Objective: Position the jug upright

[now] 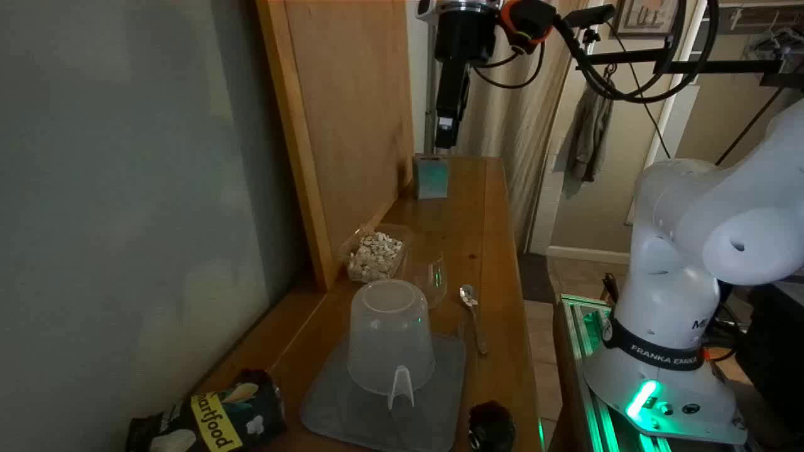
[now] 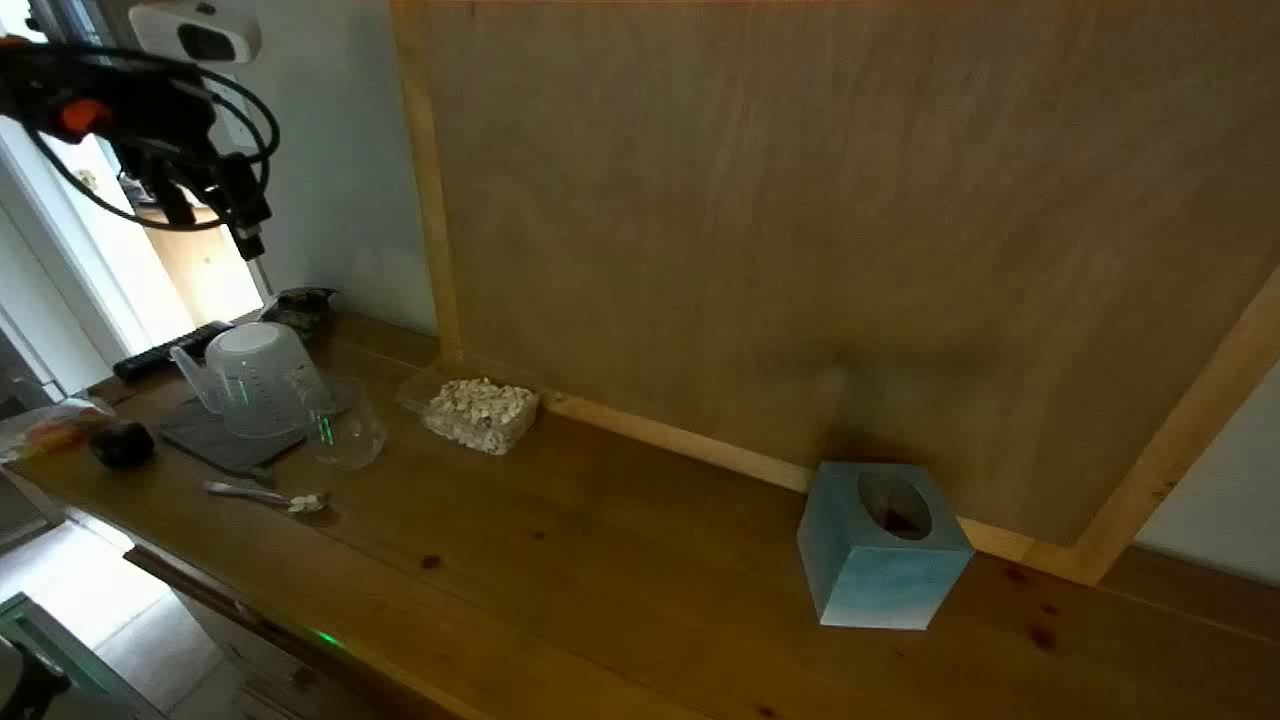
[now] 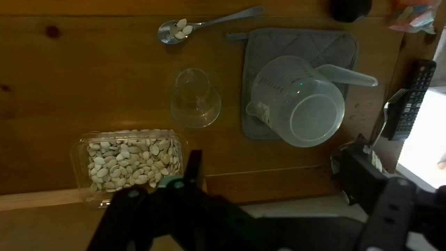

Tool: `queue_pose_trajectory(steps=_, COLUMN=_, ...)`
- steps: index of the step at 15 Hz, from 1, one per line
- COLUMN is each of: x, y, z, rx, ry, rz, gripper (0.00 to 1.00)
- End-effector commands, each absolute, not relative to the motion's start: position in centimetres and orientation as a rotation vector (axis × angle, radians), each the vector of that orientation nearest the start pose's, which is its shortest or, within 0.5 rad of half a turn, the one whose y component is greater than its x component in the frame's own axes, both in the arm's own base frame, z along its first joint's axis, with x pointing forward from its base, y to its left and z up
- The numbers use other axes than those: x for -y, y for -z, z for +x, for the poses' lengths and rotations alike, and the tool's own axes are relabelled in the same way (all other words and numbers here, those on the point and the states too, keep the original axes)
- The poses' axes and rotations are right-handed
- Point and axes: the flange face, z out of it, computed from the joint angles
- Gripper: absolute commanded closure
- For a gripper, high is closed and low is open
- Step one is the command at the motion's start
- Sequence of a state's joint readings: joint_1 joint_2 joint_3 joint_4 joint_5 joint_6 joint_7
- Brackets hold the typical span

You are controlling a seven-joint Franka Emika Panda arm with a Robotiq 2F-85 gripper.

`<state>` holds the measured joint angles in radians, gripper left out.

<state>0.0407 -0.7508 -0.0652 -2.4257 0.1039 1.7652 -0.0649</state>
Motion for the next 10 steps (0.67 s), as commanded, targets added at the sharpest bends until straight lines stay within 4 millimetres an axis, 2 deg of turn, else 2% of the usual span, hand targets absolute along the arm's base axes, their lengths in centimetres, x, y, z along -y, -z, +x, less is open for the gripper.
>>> queue_pose_trajectory(steps=1, x=0.4, y=-56.5, z=33.3, rx=0.061, ry=0.141, rz=-2.994, gripper=0.00)
queue_pose_trajectory(steps=5, x=0.4, y=-56.5, z=33.3, rx=0.061, ry=0.141, rz=-2.994, gripper=0.00)
queue_pose_trajectory(steps=6, x=-0.1, y=-55.8, z=33.7, rx=0.057, ry=0.123, rz=-2.998, gripper=0.00)
queue_pose_trajectory(steps=10, x=-4.2, y=-51.5, z=35.7, rx=-0.029, ry=0.037, rz=-3.013, gripper=0.00)
